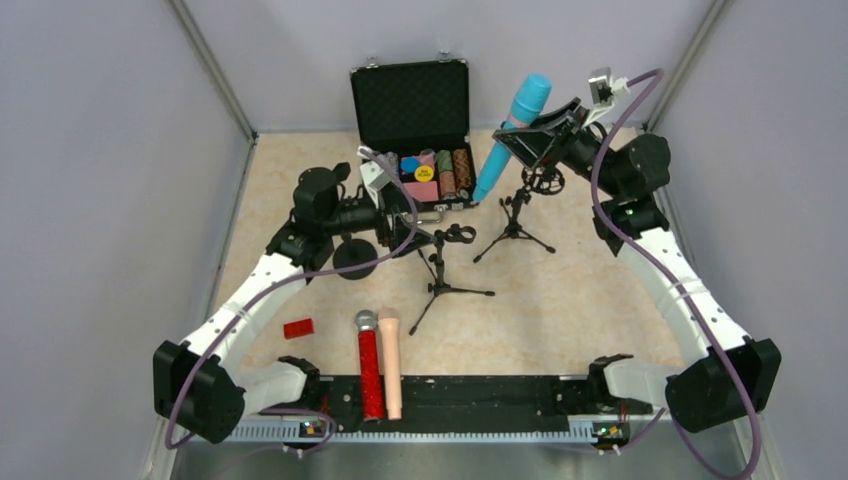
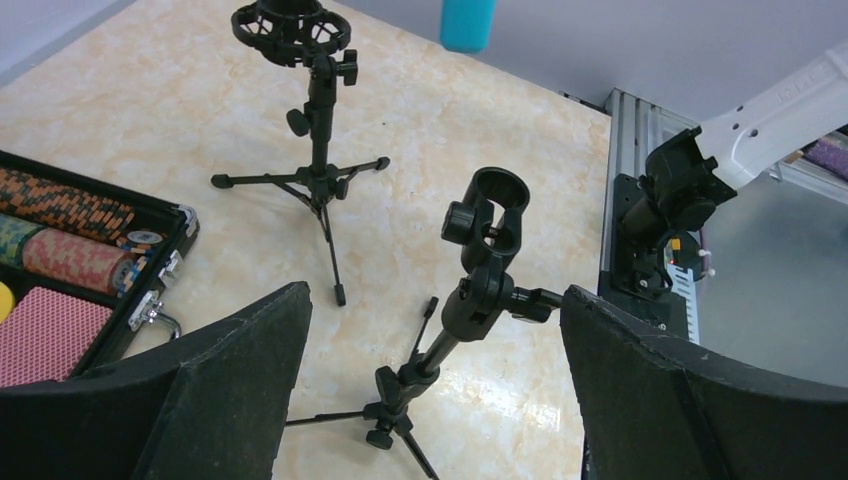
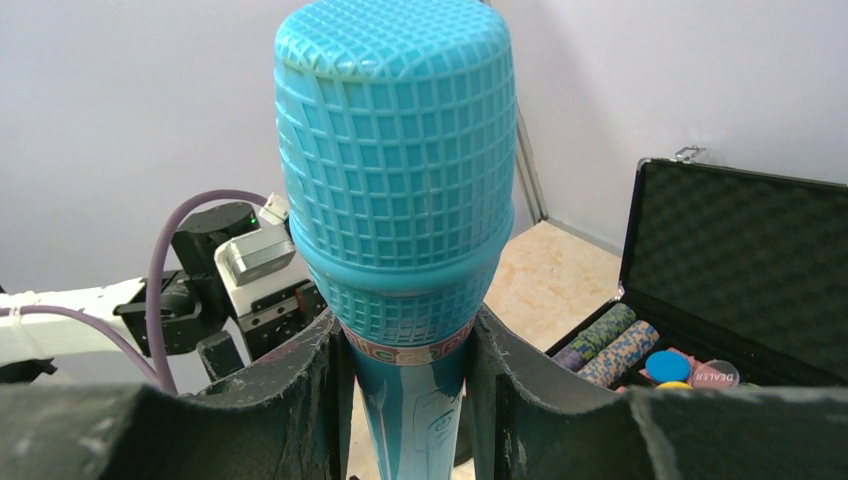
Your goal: Attach the microphones to the stand
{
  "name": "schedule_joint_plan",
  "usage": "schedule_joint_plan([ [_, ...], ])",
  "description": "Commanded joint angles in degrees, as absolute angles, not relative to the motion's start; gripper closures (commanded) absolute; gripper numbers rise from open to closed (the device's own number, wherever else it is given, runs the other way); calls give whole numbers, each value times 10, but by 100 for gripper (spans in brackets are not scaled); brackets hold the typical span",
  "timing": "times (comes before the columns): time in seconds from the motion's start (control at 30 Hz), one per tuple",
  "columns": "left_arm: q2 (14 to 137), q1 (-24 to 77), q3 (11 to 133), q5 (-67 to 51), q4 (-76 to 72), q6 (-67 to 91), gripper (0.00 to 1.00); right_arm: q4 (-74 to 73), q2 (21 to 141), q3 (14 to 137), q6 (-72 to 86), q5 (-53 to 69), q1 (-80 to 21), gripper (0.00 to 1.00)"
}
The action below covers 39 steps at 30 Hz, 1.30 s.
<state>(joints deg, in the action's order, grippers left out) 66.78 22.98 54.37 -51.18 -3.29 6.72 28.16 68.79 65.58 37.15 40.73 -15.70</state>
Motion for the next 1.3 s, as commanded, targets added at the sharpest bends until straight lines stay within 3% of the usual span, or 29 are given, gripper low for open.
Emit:
schedule_joint_plan([
  [0.0, 663, 247, 558, -545, -53, 21, 1, 304, 681, 669, 340, 402, -180, 100],
  [0.27, 668, 294, 549, -516, -41, -70, 3, 303, 681, 671, 307, 402, -214, 100],
  [1.03, 708, 325, 531, -436, -101, -60, 27, 367, 646, 612, 306, 415, -232, 100],
  [1.27, 706, 326, 531, -434, -86, -64, 25, 366, 644, 607, 308, 416, -235, 100],
])
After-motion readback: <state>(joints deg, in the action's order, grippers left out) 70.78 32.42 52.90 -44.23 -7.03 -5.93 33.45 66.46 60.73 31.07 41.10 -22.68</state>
